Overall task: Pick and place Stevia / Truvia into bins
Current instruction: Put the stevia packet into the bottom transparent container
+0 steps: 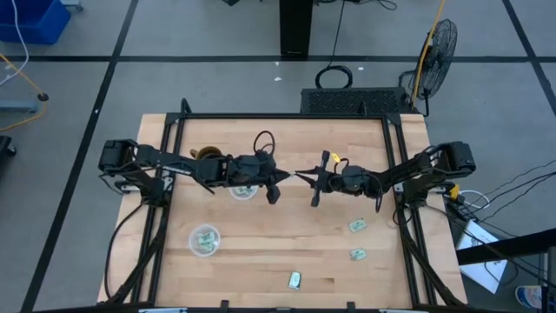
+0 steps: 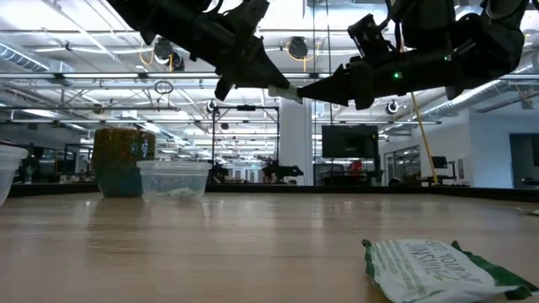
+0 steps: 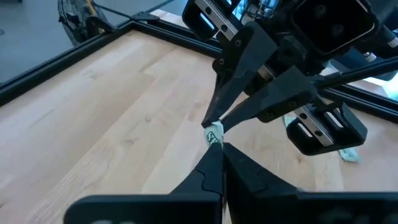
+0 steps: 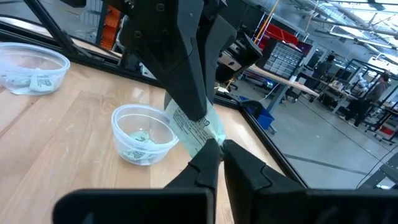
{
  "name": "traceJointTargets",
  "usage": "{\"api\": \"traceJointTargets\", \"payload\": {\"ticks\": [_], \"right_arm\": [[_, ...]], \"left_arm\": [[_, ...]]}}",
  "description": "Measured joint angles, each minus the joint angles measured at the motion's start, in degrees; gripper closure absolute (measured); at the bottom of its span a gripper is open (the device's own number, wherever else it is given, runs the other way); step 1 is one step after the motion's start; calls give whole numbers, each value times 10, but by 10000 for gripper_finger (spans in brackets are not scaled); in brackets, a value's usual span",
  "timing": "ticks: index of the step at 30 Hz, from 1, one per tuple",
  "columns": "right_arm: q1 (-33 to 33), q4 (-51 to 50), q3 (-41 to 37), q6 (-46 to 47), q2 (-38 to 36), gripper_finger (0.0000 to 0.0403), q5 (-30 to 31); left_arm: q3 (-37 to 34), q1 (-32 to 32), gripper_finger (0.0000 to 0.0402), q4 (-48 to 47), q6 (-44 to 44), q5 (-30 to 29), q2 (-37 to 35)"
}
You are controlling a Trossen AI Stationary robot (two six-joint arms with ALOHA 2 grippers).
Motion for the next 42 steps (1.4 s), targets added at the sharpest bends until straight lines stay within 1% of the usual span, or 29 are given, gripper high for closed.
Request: {"api": "traceJointTargets", "payload": {"ticks": [3, 5, 9, 11, 15, 17, 21, 24, 26, 28, 30, 32, 34, 37, 42], "right_arm": [[0, -2, 0, -12, 0, 373, -1], [0, -4, 0, -11, 0, 350, -5], [0, -4, 0, 5, 0, 301, -41], [0, -4, 0, 11, 0, 278, -45], [0, -4, 0, 17, 0, 245, -43], [0, -5, 0, 22, 0, 236, -43], [0, -18, 0, 14, 0, 230, -42], [0, -35, 0, -1, 0, 232, -41], [0, -36, 0, -7, 0, 234, -41], [0, -34, 0, -10, 0, 236, -41], [0, -34, 0, -10, 0, 237, -41], [0, -33, 0, -10, 0, 237, -41], [0, -31, 0, -12, 0, 238, -40], [0, -30, 0, -14, 0, 238, -40], [0, -11, -1, -14, 0, 238, -40]], "left_arm": [[0, 0, 398, -1, 0, 0, 0], [0, 0, 398, -5, 0, 0, 0], [0, 0, 399, -37, -11, 0, 0], [0, 0, 399, -54, -21, 6, 0], [0, -2, 400, -108, -42, 51, -19], [0, -9, 400, -167, -50, 88, -41], [0, -42, 400, -327, -73, 133, -86], [1, -83, 400, -441, -115, 190, -116], [1, -123, 401, -536, -155, 241, -129], [1, -168, 401, -596, -205, 260, -132], [0, -211, 401, -649, -283, 261, -130], [0, -248, 401, -671, -357, 259, -122], [0, -274, 400, -670, -401, 256, -110], [0, -298, 400, -670, -425, 236, -105], [0, -298, 395, -671, -425, 199, -90]]}}
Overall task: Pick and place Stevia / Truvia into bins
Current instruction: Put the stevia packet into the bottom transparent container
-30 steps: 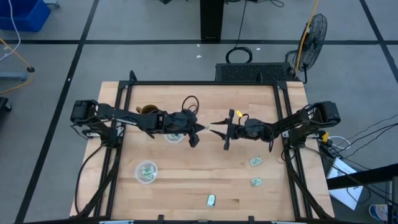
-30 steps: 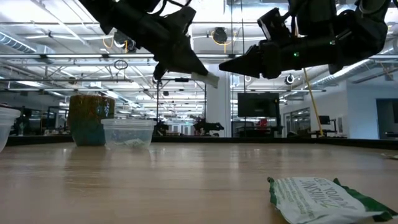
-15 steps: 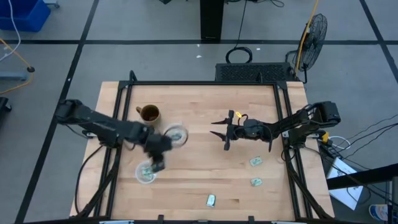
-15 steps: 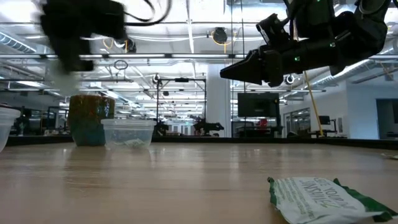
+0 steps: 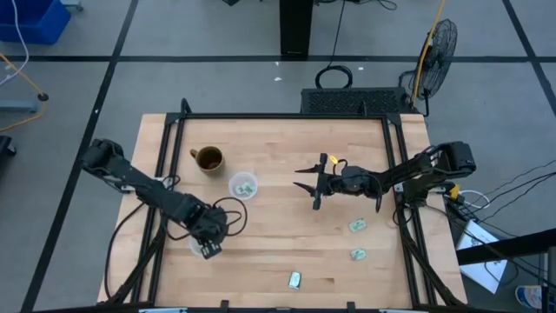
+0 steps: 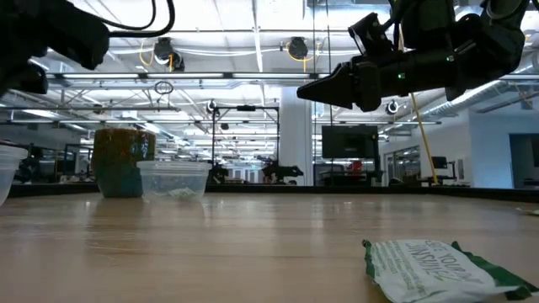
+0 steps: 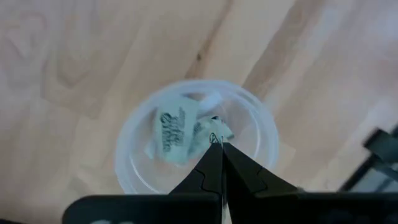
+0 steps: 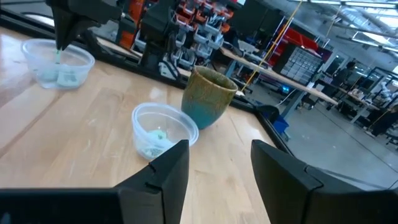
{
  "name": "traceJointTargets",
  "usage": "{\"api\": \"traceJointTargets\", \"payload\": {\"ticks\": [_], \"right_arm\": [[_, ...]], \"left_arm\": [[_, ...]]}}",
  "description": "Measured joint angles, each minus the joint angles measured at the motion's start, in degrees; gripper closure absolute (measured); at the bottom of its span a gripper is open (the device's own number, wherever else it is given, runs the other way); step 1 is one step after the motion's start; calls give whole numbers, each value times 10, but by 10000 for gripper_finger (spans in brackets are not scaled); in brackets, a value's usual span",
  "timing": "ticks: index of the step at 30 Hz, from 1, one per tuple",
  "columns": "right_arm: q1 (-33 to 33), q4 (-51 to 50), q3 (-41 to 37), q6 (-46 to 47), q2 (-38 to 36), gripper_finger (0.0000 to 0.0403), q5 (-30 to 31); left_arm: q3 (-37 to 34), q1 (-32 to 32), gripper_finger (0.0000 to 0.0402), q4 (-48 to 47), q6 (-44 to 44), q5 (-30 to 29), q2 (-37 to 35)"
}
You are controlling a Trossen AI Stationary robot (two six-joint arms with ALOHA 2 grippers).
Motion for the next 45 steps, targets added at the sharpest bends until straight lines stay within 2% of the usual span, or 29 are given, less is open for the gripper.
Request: {"api": "traceJointTargets", "payload": {"ticks": [9, 16, 21, 27, 30, 33, 35, 37, 40, 42, 45], "right_arm": [[0, -8, 0, 3, 0, 236, 0], [1, -63, 0, 32, 0, 230, 0], [8, -122, 0, 90, 0, 230, -21], [41, -106, 0, 31, 0, 223, -32], [46, -87, 0, 20, 0, 223, -32], [43, -88, 0, 46, 0, 223, -31], [42, -87, 0, 59, 0, 223, -32], [42, -88, 0, 65, 0, 223, -31], [43, -87, 0, 65, 0, 223, -33], [50, -88, 0, 67, 0, 223, -34], [70, -87, 0, 72, 0, 222, -34]], "left_arm": [[0, -1, 393, 13, -5, 14, 27], [0, -1, 389, 16, -10, 11, 28], [0, -1, 348, 10, -46, 11, 28], [0, 5, 287, 11, -34, -45, 28], [0, 26, 273, 11, -26, -10, 27], [10, 53, 271, 8, -32, 57, 27], [31, 68, 270, 8, -24, 92, 27], [64, 81, 270, 2, -1, 100, 27], [127, 94, 270, 1, 67, 47, 27], [168, 97, 270, 5, 135, -20, 27], [209, 97, 270, 32, 233, -149, 26]]}}
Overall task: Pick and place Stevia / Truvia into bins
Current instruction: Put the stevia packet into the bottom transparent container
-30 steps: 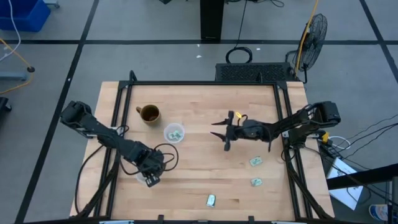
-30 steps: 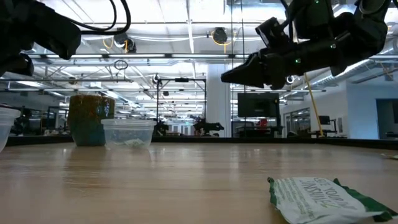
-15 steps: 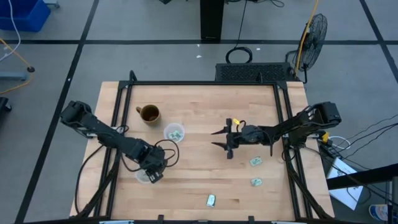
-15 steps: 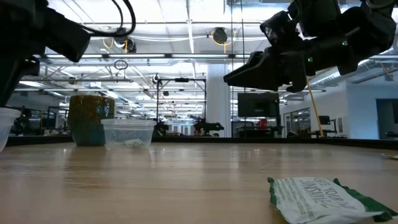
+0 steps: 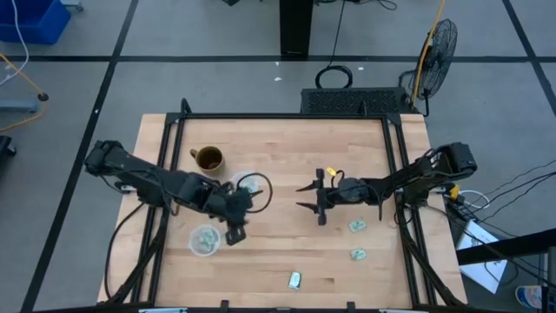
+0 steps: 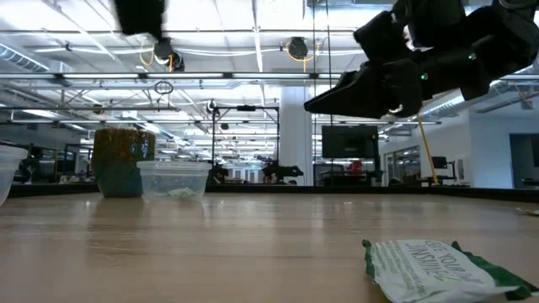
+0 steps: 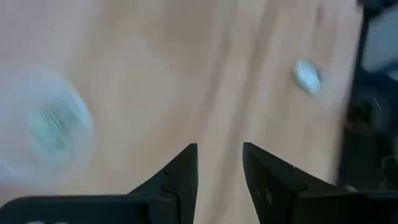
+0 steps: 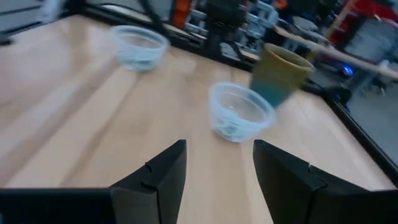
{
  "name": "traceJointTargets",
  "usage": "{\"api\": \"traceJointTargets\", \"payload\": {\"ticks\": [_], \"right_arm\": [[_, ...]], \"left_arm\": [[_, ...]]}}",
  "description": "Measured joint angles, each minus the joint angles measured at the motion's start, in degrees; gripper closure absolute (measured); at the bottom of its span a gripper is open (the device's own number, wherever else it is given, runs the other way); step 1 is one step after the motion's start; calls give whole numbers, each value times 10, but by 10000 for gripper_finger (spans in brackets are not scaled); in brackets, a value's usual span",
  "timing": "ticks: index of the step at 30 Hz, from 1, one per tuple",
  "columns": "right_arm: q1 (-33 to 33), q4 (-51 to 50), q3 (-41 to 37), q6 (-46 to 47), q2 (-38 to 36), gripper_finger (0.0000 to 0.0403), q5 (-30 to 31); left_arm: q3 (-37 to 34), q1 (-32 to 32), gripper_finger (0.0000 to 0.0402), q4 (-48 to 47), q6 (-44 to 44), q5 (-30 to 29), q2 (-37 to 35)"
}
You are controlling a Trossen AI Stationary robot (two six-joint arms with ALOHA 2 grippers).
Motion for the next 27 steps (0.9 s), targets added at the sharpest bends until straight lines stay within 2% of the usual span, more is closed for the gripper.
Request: {"api": "traceJointTargets", "payload": {"ticks": [2, 4, 7, 8, 9, 11, 14, 18, 21, 24, 27], "right_arm": [[32, -12, 0, -31, -12, 222, 7], [77, -51, 8, -78, -36, 222, 55], [144, -196, 36, -79, -85, 222, 219], [160, -262, 51, -47, -102, 222, 261], [172, -334, 66, 6, -120, 222, 278], [190, -479, 94, 160, -157, 222, 265], [210, -628, 119, 375, -184, 223, 192], [239, -766, 119, 573, -192, 231, 75], [263, -854, 119, 668, -185, 238, 31], [286, -908, 119, 717, -179, 243, 49], [298, -921, 119, 728, -172, 245, 85]], "left_arm": [[9, 0, 270, 34, 47, -65, 0], [10, 0, 270, 67, 76, -109, 0], [10, 1, 270, 80, 85, -142, 1], [10, 2, 270, 79, 87, -142, 1], [10, 4, 270, 78, 89, -142, 3], [10, 7, 270, 76, 91, -142, 7], [10, 11, 270, 82, 83, -145, 7], [9, 15, 270, 85, 78, -145, 12], [9, 15, 270, 87, 89, -151, 14], [9, 15, 270, 85, 101, -176, 20], [9, 19, 270, 93, 104, -192, 28]]}}
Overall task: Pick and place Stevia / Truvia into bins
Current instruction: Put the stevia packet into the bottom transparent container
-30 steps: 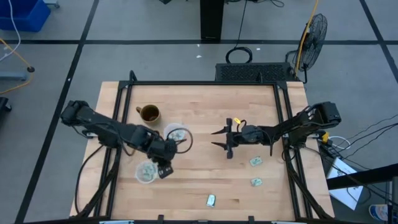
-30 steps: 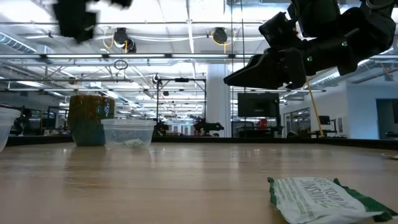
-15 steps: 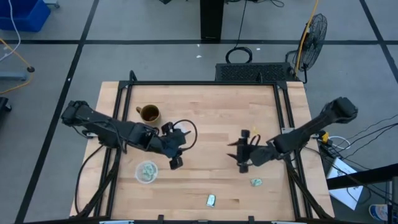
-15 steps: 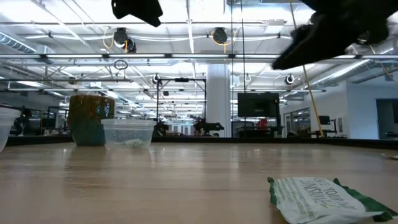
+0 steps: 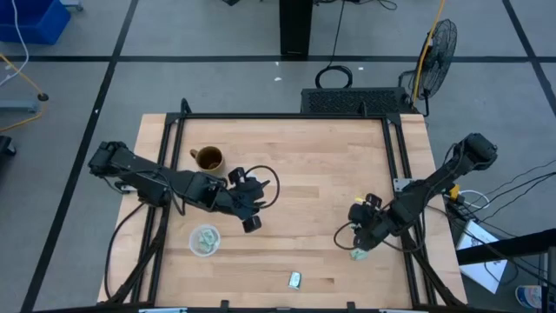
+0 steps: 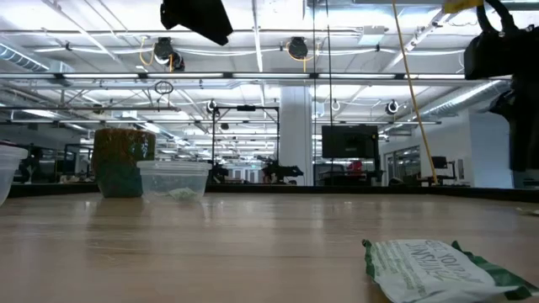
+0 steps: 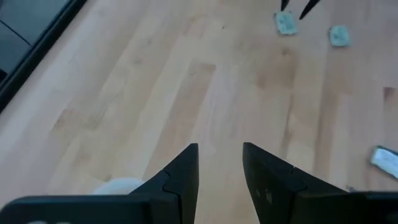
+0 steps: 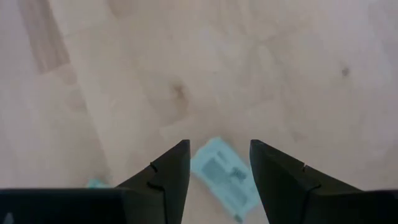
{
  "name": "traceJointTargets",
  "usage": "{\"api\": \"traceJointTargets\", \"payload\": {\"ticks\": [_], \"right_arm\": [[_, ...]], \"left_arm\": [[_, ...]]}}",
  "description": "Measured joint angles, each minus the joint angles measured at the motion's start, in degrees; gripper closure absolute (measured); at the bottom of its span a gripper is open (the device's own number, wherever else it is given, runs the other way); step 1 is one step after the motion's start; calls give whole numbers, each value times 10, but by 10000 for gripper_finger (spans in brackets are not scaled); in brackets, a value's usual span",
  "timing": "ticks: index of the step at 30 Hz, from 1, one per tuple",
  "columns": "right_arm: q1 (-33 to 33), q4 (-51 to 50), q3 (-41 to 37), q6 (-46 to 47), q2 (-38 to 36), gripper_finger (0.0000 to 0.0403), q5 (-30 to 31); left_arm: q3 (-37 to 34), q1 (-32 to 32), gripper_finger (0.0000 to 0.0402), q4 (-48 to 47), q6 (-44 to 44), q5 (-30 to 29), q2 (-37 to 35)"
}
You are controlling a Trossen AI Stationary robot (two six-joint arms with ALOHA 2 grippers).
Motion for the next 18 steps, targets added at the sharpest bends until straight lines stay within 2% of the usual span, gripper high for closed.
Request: {"api": "traceJointTargets", "payload": {"ticks": [3, 6, 12, 18], "right_arm": [[3, -4, -2, -10, 10, 245, 37], [0, 14, -23, -13, 26, 245, 39], [0, 82, -58, -23, 57, 246, 20], [4, 90, -60, -39, 58, 246, 5]], "left_arm": [[0, 1, 270, -3, -2, -3, 6], [0, 4, 270, 1, -1, -3, 13], [0, 10, 270, 11, -3, 2, 19], [0, 21, 270, 15, -25, 6, 18]]}}
